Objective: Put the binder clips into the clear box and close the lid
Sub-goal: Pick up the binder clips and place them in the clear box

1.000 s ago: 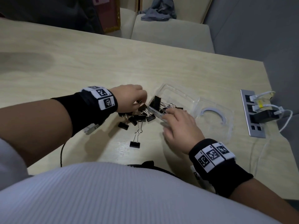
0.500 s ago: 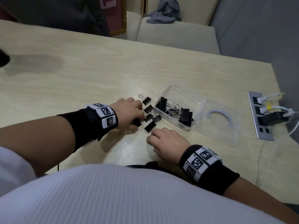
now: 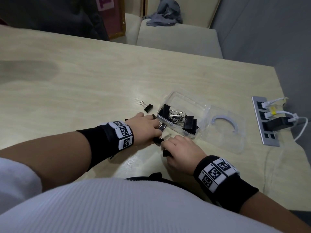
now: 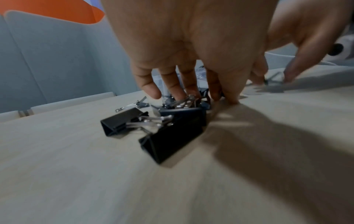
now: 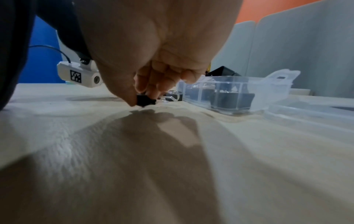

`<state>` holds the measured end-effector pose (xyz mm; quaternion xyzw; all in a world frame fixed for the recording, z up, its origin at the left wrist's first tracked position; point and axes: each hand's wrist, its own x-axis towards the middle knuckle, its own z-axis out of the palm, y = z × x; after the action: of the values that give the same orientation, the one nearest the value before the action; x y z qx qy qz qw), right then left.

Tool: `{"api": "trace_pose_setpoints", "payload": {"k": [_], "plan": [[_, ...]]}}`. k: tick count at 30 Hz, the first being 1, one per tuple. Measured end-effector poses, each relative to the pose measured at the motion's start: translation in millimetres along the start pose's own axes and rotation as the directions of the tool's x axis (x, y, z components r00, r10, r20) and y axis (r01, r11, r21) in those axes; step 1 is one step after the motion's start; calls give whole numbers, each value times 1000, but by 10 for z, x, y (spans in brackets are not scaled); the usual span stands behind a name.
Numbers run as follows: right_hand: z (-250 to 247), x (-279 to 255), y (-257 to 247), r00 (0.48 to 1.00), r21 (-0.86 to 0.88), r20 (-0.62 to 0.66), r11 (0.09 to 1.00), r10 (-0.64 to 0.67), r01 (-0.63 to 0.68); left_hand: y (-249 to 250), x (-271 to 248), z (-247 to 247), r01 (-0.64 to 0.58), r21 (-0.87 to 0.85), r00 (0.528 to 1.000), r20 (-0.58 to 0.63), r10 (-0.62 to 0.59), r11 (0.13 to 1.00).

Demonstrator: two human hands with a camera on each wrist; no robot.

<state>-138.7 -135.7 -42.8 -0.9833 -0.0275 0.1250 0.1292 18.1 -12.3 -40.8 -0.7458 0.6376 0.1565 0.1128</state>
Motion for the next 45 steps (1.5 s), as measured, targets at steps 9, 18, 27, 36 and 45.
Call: {"api": "trace_pose_setpoints", "payload": {"k": [9,18,27,36,45], "plan": [[-335,-18,327,923,415,-242,892,297,-178,145,8,26,-87,-10,991,-107,86,996],[-620,249,817,678,585,-342,712,651,-389,246,198,2,-157,14,987,-27,157,988],[-394,173,503,885,345,-339,918,319,-198,48,238,-263,-57,-81,998,14,58,995],[-13,21,236,960,279,-223,955,171,-106,-269,125,-639,18,-538,966,-209,-154,843],[-64,265,111,991,187,-127,982,51,-26,-366,515,-840,138,-751,870,-220,-442,646]]}}
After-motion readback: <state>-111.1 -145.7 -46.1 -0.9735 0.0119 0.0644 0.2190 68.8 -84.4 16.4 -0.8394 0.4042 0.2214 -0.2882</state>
